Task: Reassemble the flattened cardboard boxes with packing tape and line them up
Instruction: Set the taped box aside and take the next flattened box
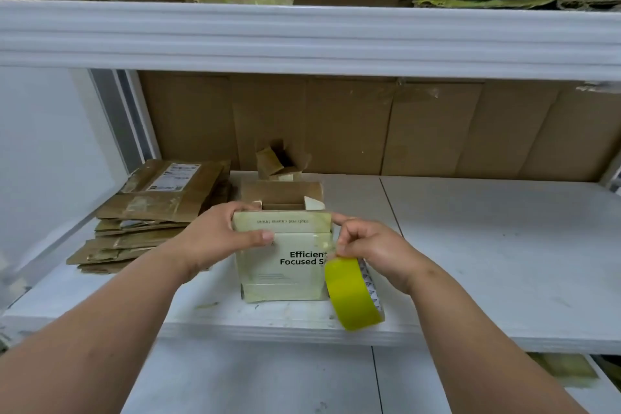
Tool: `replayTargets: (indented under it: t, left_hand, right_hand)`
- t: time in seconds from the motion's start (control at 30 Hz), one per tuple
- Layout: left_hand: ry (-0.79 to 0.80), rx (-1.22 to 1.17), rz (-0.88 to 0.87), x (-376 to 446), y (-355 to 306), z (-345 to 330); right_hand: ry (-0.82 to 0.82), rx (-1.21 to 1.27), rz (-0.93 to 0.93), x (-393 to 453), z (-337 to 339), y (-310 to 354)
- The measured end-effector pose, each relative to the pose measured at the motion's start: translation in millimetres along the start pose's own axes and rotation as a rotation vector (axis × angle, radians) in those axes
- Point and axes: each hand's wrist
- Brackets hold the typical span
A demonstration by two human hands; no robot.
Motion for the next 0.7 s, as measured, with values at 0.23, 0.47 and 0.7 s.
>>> replayTargets:
  t: [0.23, 0.47, 0.7]
  left_hand:
    - [-0.064, -0.079, -0.017, 1.2, 11.1, 5.4]
    - [-0.158, -0.155, -0.063, 9.2, 14.9, -1.2]
    - [-0.276, 0.139, -0.143, 13.9, 4.2, -3.9]
  right_hand:
    - [0.032, -0.623, 0.127, 5.1, -3.2, 15.8]
    - [0.072, -0.801, 0.151, 16.3, -3.0, 19.9]
    - [0.037, -0.282, -0.009, 6.5, 0.4, 9.5]
Point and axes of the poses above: each hand's wrist, its own x-axis towards the middle knuckle, its own z-axis out of the back of the hand, y = z × x, and after that the axes turned 9 degrees about -x, right-handed
